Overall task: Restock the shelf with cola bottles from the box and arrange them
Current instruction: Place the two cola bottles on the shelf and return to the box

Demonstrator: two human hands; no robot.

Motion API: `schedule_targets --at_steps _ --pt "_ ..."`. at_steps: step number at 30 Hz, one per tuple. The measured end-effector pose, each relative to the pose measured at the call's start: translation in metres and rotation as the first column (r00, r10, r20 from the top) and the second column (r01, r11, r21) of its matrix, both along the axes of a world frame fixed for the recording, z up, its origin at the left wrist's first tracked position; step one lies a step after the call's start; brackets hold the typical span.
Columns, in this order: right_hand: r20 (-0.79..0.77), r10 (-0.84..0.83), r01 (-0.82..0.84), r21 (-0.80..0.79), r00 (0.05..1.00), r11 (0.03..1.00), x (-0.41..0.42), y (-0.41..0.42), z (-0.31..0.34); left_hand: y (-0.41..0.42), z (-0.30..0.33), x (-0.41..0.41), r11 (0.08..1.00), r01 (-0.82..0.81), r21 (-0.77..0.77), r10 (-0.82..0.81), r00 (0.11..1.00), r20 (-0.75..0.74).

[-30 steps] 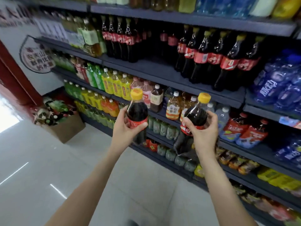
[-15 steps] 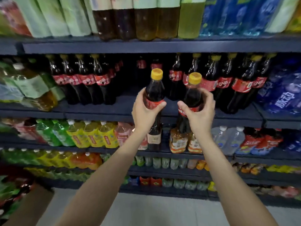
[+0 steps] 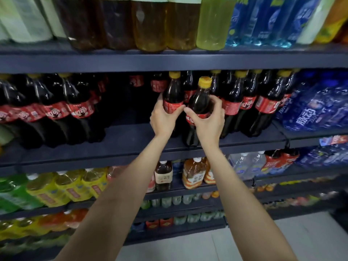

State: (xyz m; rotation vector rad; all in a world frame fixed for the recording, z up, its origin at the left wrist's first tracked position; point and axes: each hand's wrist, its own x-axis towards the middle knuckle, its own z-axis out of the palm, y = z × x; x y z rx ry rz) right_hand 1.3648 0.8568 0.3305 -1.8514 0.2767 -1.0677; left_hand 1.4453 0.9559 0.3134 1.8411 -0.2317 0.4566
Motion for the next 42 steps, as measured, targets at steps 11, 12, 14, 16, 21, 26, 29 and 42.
schedule_targets --at_steps 11,12,14,16,21,26,29,42 --pt "-0.206 -0.086 0.034 -0.244 0.975 0.969 0.006 -0.009 -0.053 0.015 -0.038 0.019 0.944 0.045 0.326 -0.063 0.997 0.045" --pt "-0.196 -0.09 0.04 -0.248 0.977 0.968 0.009 -0.008 -0.054 0.015 -0.038 0.021 0.945 0.037 0.326 -0.053 0.998 0.04" --pt "-0.182 -0.088 0.041 -0.248 0.979 0.968 0.015 -0.005 -0.054 0.012 -0.037 0.026 0.958 0.031 0.286 -0.041 0.999 0.029" --pt "-0.188 -0.089 0.04 -0.25 0.978 0.967 0.021 -0.004 -0.054 0.009 -0.036 0.031 0.97 0.003 0.242 -0.006 1.0 0.013" --pt "-0.193 -0.131 0.069 -0.302 0.972 0.951 0.029 -0.003 -0.055 0.001 -0.032 0.044 0.977 -0.036 0.212 0.036 0.999 0.005" --pt "-0.215 -0.154 0.067 -0.365 0.965 0.928 0.027 -0.004 -0.059 0.002 -0.034 0.05 0.981 0.019 0.191 -0.017 1.0 -0.013" --pt "-0.238 -0.178 0.06 -0.432 0.955 0.9 0.021 -0.008 -0.063 0.008 -0.038 0.053 0.976 0.124 0.178 -0.112 0.991 -0.076" --pt "0.079 -0.065 0.095 -0.485 0.995 0.869 -0.003 0.053 -0.069 0.126 -0.027 0.01 0.923 -0.078 0.376 -0.001 0.979 0.206"
